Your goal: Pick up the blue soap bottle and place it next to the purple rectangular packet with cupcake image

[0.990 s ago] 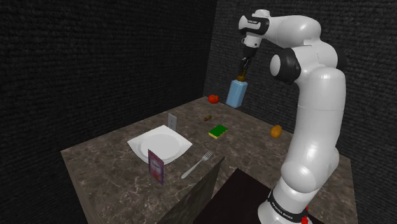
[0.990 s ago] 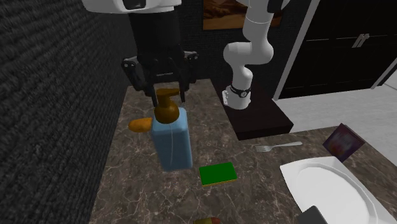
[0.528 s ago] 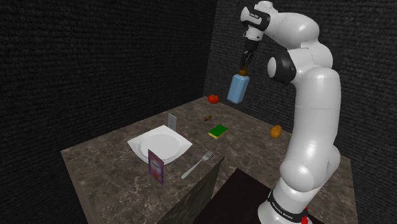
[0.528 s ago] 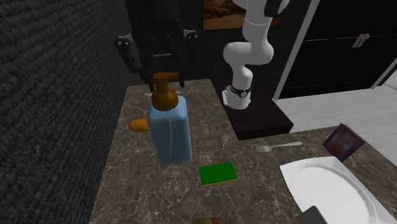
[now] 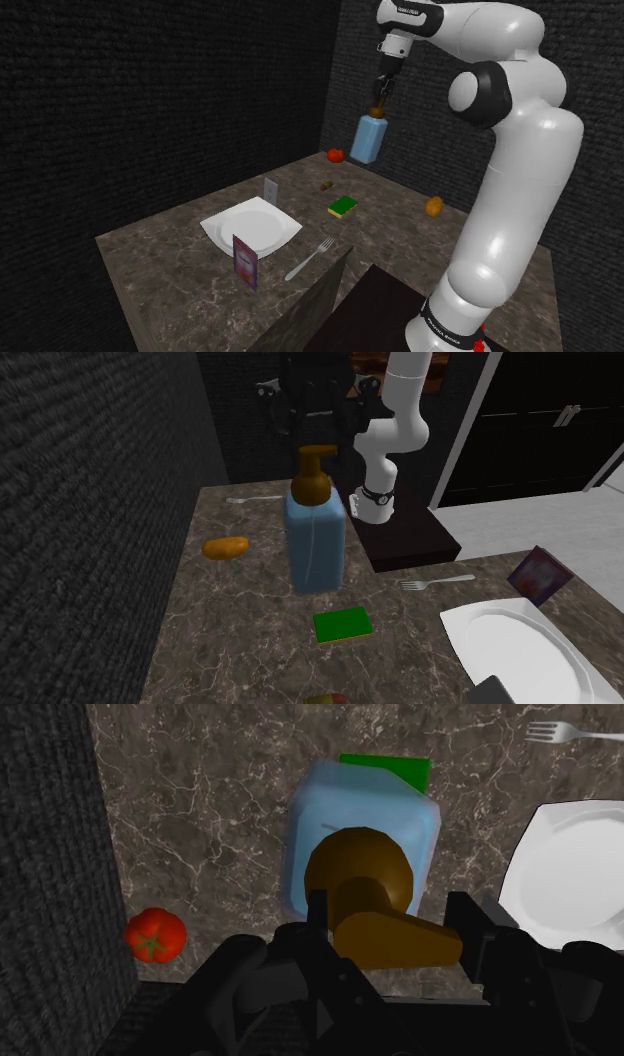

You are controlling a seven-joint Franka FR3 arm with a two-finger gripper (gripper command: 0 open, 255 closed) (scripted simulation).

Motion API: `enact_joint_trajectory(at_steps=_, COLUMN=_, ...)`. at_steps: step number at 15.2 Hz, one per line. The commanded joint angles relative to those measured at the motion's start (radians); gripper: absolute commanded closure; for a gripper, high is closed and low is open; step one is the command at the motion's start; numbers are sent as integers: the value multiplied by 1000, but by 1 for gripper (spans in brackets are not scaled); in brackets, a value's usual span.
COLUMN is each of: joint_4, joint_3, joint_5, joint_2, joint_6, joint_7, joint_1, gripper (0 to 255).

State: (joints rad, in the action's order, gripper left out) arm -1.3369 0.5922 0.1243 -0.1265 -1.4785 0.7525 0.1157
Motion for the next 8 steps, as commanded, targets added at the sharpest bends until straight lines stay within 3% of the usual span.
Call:
enact_joint_trajectory(at_steps=1, joint_4=-90, joint_3=-24, joint_5=-54, joint_2=87, joint_6=-22, joint_7=-64, joint_1=-52, gripper=255)
enact_joint_trajectory(at_steps=8, joint_4=-277, joint_3=-145, joint_5=-158, joint_2=296, joint_6=-32, joint_7=-273, joint_1=-146, gripper=255)
